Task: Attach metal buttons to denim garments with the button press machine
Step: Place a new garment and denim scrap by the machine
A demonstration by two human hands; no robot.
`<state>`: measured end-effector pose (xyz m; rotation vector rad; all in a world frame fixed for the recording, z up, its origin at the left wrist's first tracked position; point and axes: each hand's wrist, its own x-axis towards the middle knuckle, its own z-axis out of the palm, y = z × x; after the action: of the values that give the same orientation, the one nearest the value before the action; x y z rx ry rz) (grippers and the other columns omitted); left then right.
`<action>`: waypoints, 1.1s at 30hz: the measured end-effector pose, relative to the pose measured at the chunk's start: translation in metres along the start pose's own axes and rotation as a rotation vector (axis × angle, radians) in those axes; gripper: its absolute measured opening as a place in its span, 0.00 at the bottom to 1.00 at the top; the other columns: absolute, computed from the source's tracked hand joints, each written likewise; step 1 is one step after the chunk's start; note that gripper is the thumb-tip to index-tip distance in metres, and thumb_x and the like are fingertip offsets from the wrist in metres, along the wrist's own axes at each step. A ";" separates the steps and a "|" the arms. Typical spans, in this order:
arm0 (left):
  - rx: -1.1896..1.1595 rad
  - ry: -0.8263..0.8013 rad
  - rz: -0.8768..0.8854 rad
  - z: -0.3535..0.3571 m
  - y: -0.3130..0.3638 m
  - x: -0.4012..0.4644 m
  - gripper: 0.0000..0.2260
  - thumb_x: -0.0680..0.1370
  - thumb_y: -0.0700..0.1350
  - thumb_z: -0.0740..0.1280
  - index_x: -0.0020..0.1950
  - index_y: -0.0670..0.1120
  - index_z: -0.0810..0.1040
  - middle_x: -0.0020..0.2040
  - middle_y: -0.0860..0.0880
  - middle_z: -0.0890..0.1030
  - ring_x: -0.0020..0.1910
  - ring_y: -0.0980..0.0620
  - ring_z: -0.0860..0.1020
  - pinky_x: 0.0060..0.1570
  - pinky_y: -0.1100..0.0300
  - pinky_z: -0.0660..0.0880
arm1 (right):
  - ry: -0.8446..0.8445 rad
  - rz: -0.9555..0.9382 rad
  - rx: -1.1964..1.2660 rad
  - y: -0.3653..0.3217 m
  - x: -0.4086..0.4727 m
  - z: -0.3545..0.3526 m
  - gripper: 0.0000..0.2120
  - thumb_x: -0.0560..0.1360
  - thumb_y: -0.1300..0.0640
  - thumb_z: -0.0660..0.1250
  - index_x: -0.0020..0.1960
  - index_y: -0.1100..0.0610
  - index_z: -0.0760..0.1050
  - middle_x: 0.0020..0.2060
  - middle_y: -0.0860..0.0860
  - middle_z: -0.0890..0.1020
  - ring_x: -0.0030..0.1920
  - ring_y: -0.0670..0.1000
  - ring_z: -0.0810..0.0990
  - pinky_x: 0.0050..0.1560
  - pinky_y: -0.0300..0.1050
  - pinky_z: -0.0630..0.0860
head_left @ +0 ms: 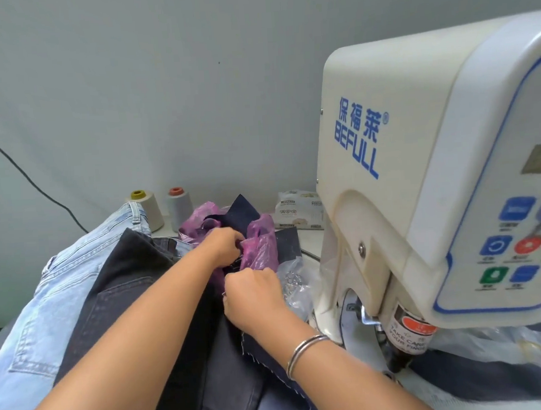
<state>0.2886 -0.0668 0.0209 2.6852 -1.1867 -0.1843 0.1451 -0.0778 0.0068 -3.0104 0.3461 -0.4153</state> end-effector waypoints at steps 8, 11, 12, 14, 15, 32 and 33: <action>0.851 -0.142 -0.256 0.011 -0.021 0.013 0.20 0.81 0.46 0.62 0.73 0.49 0.69 0.72 0.49 0.70 0.71 0.47 0.67 0.64 0.56 0.68 | -0.073 0.068 -0.104 0.016 -0.005 -0.007 0.08 0.77 0.56 0.62 0.53 0.57 0.77 0.50 0.56 0.81 0.52 0.59 0.80 0.49 0.50 0.63; 0.728 -0.310 -0.223 0.003 -0.018 0.016 0.23 0.79 0.44 0.63 0.75 0.52 0.66 0.73 0.48 0.69 0.71 0.46 0.68 0.68 0.53 0.67 | -0.084 0.082 -0.079 0.022 -0.008 -0.008 0.09 0.77 0.56 0.61 0.53 0.57 0.76 0.50 0.56 0.81 0.52 0.58 0.79 0.48 0.50 0.62; 0.665 -0.354 -0.192 -0.009 -0.015 0.013 0.22 0.78 0.42 0.63 0.73 0.50 0.68 0.71 0.46 0.71 0.68 0.44 0.71 0.66 0.53 0.69 | -0.068 0.085 -0.061 0.024 -0.009 -0.008 0.09 0.77 0.55 0.61 0.54 0.57 0.75 0.51 0.57 0.81 0.53 0.58 0.79 0.49 0.49 0.63; 0.613 -0.299 -0.095 -0.032 -0.008 0.001 0.16 0.76 0.40 0.62 0.64 0.43 0.77 0.61 0.43 0.78 0.58 0.43 0.77 0.59 0.54 0.75 | -0.014 0.092 -0.012 0.024 -0.012 -0.009 0.10 0.77 0.55 0.60 0.55 0.58 0.72 0.51 0.57 0.81 0.53 0.59 0.79 0.51 0.49 0.64; 0.586 -0.236 -0.041 -0.040 -0.006 -0.005 0.13 0.75 0.40 0.62 0.58 0.42 0.80 0.56 0.43 0.80 0.53 0.43 0.78 0.55 0.54 0.76 | 0.007 0.095 0.013 0.023 -0.014 -0.010 0.10 0.77 0.55 0.60 0.56 0.58 0.70 0.51 0.58 0.81 0.53 0.60 0.79 0.50 0.49 0.64; -0.733 0.090 0.170 -0.006 -0.001 -0.111 0.13 0.78 0.41 0.67 0.55 0.58 0.74 0.53 0.58 0.80 0.52 0.65 0.76 0.55 0.63 0.71 | 0.194 0.591 1.790 0.006 0.000 -0.041 0.11 0.76 0.61 0.66 0.59 0.57 0.74 0.56 0.57 0.78 0.51 0.51 0.79 0.50 0.43 0.78; -0.865 0.216 0.045 -0.007 0.000 -0.110 0.12 0.79 0.38 0.63 0.51 0.56 0.76 0.51 0.53 0.81 0.52 0.59 0.78 0.54 0.59 0.72 | 0.234 0.579 1.746 0.010 -0.003 -0.042 0.10 0.78 0.57 0.65 0.58 0.57 0.74 0.54 0.55 0.78 0.48 0.48 0.78 0.48 0.41 0.76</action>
<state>0.2163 0.0158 0.0309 1.8638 -0.8302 -0.3058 0.1282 -0.0888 0.0451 -1.1140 0.4647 -0.5500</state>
